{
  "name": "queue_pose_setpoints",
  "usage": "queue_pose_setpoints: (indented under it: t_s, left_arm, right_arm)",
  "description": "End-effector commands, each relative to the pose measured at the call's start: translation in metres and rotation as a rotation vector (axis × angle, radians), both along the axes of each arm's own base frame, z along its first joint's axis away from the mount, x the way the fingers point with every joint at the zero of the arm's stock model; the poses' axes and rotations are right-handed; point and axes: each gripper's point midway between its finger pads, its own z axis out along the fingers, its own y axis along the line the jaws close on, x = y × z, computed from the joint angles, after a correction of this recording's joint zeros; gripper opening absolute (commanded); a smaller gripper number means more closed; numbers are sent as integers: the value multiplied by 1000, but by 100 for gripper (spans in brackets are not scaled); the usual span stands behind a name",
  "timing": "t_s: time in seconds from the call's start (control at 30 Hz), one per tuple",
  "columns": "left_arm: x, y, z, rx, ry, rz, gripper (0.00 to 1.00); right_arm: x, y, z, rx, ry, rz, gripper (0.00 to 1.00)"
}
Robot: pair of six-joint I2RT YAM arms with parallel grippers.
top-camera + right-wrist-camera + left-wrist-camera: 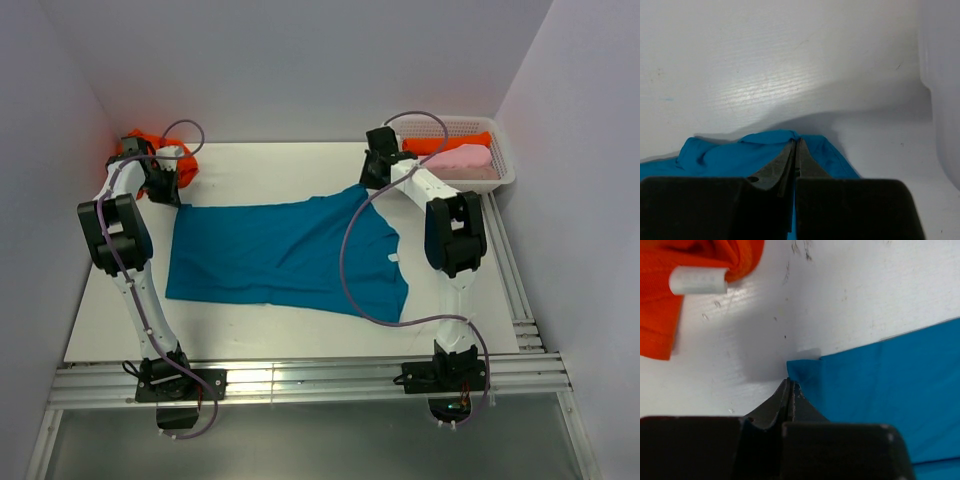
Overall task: Roll the t-shirts
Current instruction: Fold the tshirt
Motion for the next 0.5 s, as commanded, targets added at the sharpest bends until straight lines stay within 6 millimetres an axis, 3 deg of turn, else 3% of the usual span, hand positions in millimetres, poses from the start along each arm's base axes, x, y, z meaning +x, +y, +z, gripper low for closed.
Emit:
queue_pose_setpoints:
  t_s: [0.0, 0.17, 0.33, 0.4, 0.47]
  left_arm:
    - [26, 0, 42, -8, -162, -11, 0]
    - [35, 10, 54, -24, -215, 5, 0]
    - [35, 13, 48, -57, -194, -15, 0]
    - [33, 4, 43, -92, -175, -56, 12]
    - [31, 1, 36, -113, -158, -55, 36]
  right_arm:
    - [19, -17, 22, -27, -60, -47, 0]
    - [24, -29, 25, -46, -58, -80, 0]
    - [27, -35, 28, -40, -61, -97, 0]
    - [28, -35, 27, -39, -55, -95, 0]
    - [27, -34, 25, -34, -50, -93, 0]
